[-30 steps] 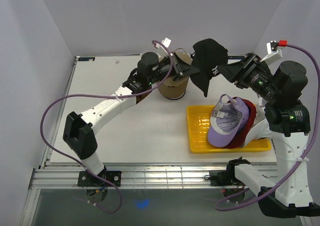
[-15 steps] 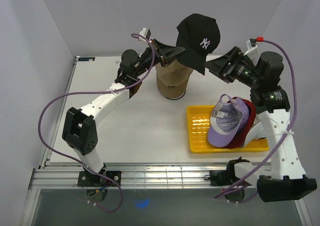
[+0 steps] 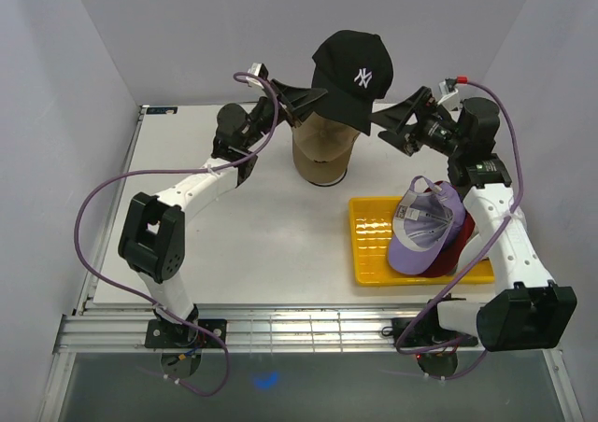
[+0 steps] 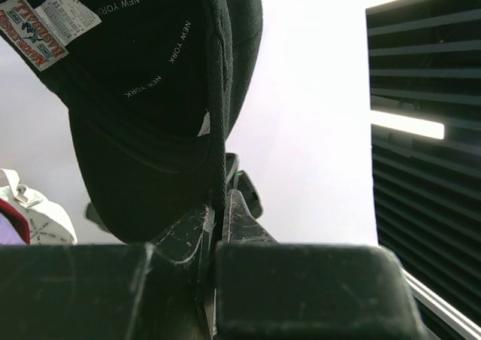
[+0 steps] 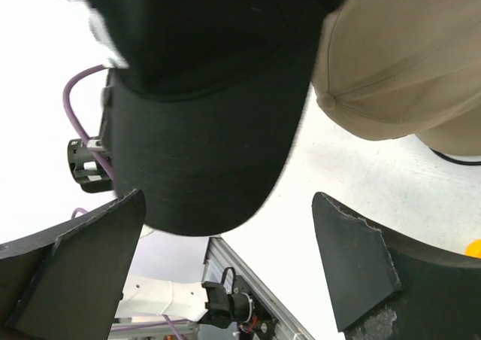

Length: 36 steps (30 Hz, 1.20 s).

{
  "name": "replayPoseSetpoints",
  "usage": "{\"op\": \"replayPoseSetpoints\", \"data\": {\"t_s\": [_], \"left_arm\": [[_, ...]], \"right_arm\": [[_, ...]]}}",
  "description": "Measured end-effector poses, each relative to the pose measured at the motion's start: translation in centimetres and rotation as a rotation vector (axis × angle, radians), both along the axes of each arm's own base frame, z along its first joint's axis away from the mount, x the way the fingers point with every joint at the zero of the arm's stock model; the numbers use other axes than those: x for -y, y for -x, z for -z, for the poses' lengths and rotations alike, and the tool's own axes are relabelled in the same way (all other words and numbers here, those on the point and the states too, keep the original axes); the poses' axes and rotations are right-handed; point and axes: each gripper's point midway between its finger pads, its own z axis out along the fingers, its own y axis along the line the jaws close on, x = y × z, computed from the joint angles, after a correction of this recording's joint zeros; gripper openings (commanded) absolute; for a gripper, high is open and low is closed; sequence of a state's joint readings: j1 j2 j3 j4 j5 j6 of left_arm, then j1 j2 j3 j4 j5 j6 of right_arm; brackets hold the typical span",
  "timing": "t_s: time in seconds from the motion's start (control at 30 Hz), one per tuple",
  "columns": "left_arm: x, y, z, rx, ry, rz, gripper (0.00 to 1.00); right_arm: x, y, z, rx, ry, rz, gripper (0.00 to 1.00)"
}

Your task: Stack the hats

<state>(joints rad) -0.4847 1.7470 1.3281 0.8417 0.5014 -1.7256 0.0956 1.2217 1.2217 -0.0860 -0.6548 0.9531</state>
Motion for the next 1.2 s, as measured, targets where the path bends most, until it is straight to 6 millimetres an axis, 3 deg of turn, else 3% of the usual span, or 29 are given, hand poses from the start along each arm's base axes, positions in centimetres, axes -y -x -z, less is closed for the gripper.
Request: {"op": "replayPoseSetpoints", "data": {"t_s": [0.23, 0.37, 0.57, 0.7, 0.87, 0.9, 0.97, 1.07, 1.2], "left_arm": [[-0.9, 0.2, -0.9, 0.022, 0.047, 0.007, 0.00], [-1.2, -0.2, 0.4, -0.004, 0.062, 0.013, 0.00], [-0.8, -1.4, 3.1, -0.071, 0.064, 0.024, 0.00], [-1.4, -1.7, 3.1, -0.076, 0.083, 0.018, 0.00], [-2.3, -2.0, 3.2, -0.075, 0.096, 0.006, 0.00], [-2.6, -2.1, 3.4, -0.080, 0.099, 0.003, 0.00], [-2.9, -2.3, 3.6, -0.085, 0.102, 0.002, 0.00], [-3.3, -2.4, 3.7, -0.074, 0.111, 0.010, 0.00], [-3.8, -3.4, 5.2, -0.083, 0.121, 0.018, 0.00]], "right_arm": [[-0.6, -1.1, 2.5, -0.056, -0.089, -0.016, 0.95], [-0.8, -1.6, 3.1, -0.074, -0.165, -0.012, 0.97], [-1.7, -2.1, 2.2, -0.067, -0.254, -0.019, 0.99], [-2.3, -2.5, 1.8, -0.065, -0.285, -0.023, 0.99], [-3.2, -2.5, 1.9, -0.073, -0.301, -0.040, 0.81], [-3.2, -2.6, 1.9, -0.075, -0.301, -0.040, 0.71], [-3.2, -2.8, 2.2, -0.079, -0.297, -0.037, 0.61], [-3.4, -3.6, 2.7, -0.097, -0.289, -0.037, 0.55], [-3.6, -4.8, 3.4, -0.115, -0.264, -0.034, 0.42]]}}
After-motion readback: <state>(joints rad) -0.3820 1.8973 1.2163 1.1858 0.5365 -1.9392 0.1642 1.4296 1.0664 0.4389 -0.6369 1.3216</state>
